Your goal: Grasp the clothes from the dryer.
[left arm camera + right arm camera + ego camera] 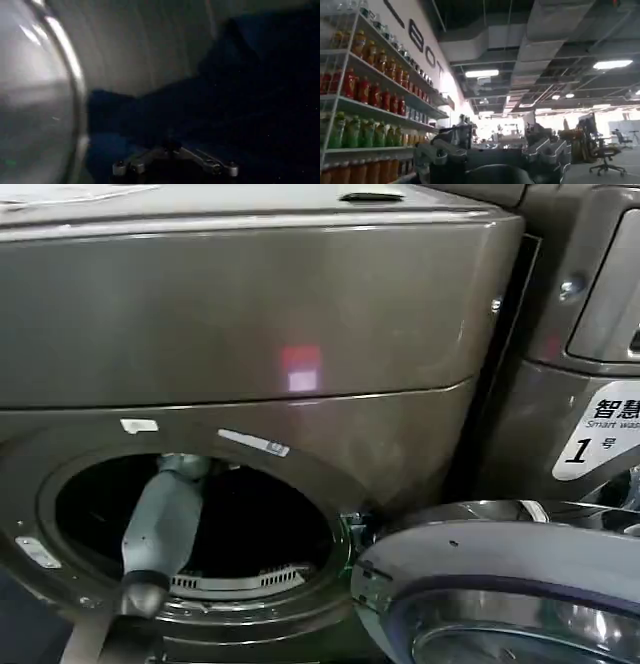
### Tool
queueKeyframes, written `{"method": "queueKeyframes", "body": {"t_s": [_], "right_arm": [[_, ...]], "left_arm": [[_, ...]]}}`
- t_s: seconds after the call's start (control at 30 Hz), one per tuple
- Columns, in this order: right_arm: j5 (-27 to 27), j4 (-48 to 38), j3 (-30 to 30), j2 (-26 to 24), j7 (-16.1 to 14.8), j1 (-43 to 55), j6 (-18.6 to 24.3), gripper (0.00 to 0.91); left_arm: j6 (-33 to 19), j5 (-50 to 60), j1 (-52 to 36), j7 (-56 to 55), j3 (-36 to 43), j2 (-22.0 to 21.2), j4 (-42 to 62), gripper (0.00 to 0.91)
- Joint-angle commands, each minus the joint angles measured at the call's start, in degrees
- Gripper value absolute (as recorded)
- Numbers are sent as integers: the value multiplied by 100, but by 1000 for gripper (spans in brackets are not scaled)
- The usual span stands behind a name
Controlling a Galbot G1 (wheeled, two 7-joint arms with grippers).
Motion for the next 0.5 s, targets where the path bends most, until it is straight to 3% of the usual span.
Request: {"method": "queueKeyframes", "body": {"t_s": [0.03,0.1,0.13,0.3,0.5], "right_arm": [[33,171,-84,26,42,45,-124,907],[-6,249,-99,34,144,80,-253,907],[2,228,-149,20,210,84,-113,907],[-8,241,-200,91,58,53,66,907],[-22,237,-196,117,66,42,98,907]], "left_arm": [[1059,-1543,396,-2042,-235,-256,-837,0],[1340,-1849,503,-2343,-262,-295,-969,0],[1443,-1937,542,-2498,-265,-337,-1112,0],[2281,-3228,586,-3738,-261,-579,-1352,0],[2385,-4021,614,-4462,-233,-768,-1595,0]]}}
